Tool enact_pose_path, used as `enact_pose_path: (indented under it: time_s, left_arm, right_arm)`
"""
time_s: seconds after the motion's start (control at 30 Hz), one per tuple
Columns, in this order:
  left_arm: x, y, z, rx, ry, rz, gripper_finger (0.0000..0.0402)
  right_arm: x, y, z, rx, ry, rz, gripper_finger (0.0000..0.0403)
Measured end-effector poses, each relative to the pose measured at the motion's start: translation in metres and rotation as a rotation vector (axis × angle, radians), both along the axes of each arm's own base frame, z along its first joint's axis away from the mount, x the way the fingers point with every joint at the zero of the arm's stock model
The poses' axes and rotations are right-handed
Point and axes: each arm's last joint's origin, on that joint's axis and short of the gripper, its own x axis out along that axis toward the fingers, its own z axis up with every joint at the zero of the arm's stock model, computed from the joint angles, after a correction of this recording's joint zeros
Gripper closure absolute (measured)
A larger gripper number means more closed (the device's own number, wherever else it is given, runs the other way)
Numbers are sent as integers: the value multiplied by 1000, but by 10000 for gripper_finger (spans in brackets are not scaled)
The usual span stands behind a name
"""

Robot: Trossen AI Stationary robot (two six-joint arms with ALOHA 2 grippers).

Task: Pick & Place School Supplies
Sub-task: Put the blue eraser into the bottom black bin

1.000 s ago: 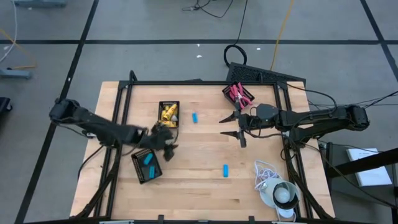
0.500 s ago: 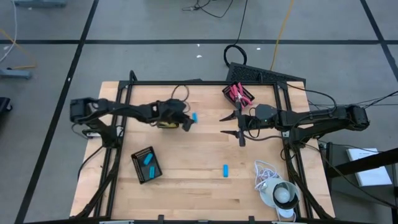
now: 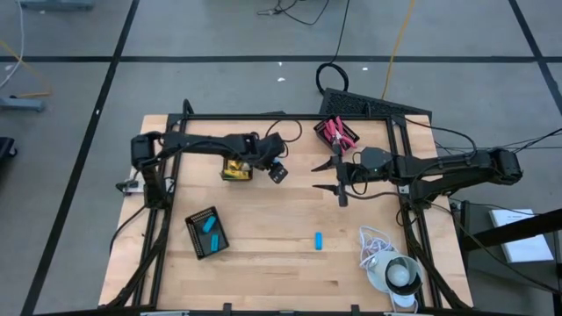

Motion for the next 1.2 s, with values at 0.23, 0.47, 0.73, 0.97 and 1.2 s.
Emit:
enact_pose_path:
  time_s: [0.23, 0.47, 0.73, 0.97, 1.2]
  left_arm:
    - [6, 12, -28, -64, 78, 69, 163]
    - [7, 15, -34, -80, 74, 123, 163]
    - [9, 20, -32, -71, 29, 192, 163]
    - [12, 20, -32, -75, 0, 205, 166]
    - [17, 19, -53, -110, 38, 193, 221]
  right_arm:
    - [-3, 0, 3, -7, -9, 2, 195]
    - [-6, 1, 7, -27, -31, 13, 195]
    - [-6, 1, 8, -48, -35, 18, 195]
    - [-6, 1, 7, -49, -34, 19, 195]
    - [-14, 1, 16, -65, -72, 17, 195]
